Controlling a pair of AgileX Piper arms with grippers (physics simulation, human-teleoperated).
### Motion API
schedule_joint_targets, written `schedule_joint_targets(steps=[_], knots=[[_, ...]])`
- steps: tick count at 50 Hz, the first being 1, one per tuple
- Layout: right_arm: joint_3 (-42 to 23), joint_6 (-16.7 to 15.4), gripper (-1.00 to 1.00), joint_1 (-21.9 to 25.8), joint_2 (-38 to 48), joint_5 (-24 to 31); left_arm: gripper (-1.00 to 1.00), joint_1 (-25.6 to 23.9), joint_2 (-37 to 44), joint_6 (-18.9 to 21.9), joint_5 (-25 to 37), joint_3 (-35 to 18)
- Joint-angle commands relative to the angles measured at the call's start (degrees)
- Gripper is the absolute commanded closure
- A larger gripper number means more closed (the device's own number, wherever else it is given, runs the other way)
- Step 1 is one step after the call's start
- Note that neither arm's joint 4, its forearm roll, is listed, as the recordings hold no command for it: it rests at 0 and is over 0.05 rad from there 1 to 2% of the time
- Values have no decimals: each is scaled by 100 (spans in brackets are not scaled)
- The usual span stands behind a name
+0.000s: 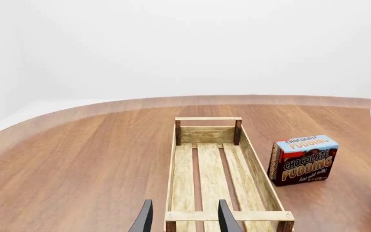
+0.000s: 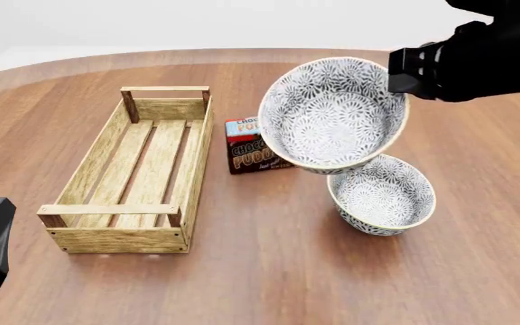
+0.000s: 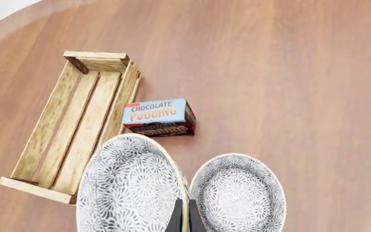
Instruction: Stack the left bowl on the right bowl and place them in the tray.
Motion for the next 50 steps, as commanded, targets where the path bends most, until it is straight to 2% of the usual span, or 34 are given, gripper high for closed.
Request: schedule_joint_targets(steps=[1, 2, 6, 7, 13, 19, 27, 50], knots=[[135, 570, 100, -210, -140, -142, -100, -1, 1, 0, 1, 0], [90, 492, 100, -351, -191, -123, -100, 0, 0, 1, 0, 0], [322, 777, 100, -490, -420, -184, -100, -1, 0, 0, 0, 0], [331, 695, 100, -540, -427, -188, -100, 0, 0, 1, 0, 0], [515, 860, 100, -726, -607, -228, -100, -1, 1, 1, 1, 0], [731, 893, 100, -906, -799, -227, -100, 0, 0, 1, 1, 0], [979, 961, 100, -1183, -596, -520, -100, 0, 0, 0, 1, 0], [1376, 1088, 100, -1404, -334, -1001, -100, 0, 0, 2, 0, 0]])
